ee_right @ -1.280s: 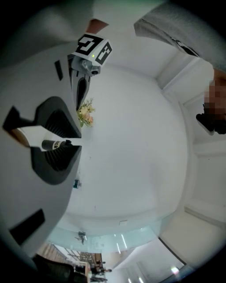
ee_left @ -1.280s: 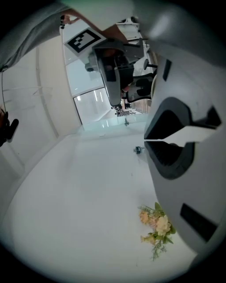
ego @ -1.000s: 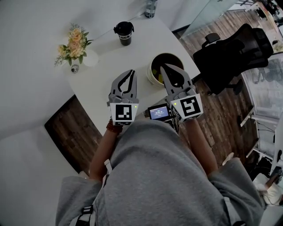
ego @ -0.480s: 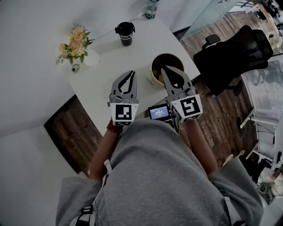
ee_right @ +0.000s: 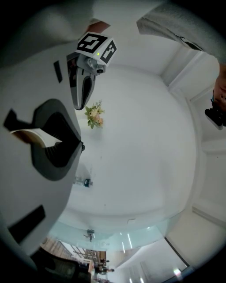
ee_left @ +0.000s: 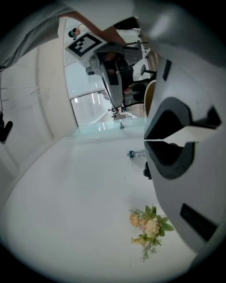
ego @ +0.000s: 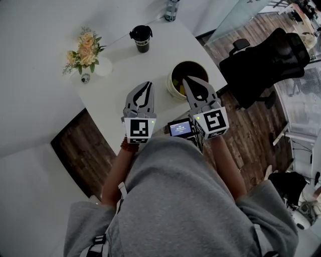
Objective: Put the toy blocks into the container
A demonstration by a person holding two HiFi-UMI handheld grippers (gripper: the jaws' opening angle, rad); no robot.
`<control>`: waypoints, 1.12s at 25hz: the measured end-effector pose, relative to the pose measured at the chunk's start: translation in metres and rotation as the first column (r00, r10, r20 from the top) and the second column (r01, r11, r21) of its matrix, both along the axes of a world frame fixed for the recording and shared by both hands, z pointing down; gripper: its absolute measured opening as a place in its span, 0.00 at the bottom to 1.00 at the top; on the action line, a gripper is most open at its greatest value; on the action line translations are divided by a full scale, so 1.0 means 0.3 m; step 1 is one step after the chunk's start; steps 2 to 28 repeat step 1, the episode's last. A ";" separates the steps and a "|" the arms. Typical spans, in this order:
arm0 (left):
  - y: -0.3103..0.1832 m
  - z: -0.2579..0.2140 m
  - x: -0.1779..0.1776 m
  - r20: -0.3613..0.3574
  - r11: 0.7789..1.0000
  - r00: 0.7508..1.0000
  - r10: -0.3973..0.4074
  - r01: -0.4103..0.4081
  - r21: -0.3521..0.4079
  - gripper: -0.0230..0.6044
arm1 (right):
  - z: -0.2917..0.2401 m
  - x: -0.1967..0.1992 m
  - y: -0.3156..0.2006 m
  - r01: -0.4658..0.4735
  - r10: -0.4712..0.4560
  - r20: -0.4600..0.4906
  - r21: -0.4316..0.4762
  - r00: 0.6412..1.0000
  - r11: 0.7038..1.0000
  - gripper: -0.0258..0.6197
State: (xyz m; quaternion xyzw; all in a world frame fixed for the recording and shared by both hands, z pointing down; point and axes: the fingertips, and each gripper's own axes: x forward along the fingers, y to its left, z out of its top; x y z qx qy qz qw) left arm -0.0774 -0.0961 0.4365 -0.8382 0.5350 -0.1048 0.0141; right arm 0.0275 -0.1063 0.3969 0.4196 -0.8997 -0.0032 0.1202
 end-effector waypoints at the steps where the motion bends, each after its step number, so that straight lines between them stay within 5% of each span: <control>1: 0.001 0.002 0.001 0.001 1.000 1.000 0.000 0.000 -0.002 0.06 | 0.007 0.003 0.000 0.000 0.000 -0.006 -0.005 1.000 1.000 0.05; 28: 0.001 0.002 0.001 0.001 1.000 1.000 0.000 0.000 -0.002 0.06 | 0.007 0.003 0.000 0.000 0.000 -0.006 -0.005 1.000 1.000 0.05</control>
